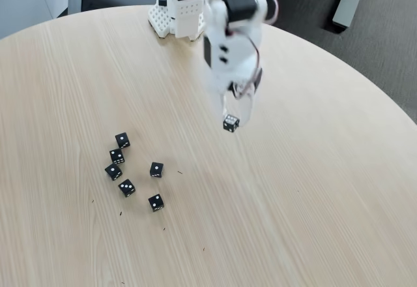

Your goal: Pick up the dice with number 6

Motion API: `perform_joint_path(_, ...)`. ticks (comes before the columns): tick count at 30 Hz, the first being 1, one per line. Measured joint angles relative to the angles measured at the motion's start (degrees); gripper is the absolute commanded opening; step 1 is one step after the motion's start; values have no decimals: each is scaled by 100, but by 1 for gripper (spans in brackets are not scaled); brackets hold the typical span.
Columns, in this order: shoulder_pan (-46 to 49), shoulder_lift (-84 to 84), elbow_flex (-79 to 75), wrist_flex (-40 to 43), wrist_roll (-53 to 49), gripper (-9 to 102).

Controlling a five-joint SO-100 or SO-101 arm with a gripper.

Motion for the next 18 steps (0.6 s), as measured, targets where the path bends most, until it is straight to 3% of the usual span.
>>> perform_joint_path(18, -53, 4605, 0, 2294, -1213, 0)
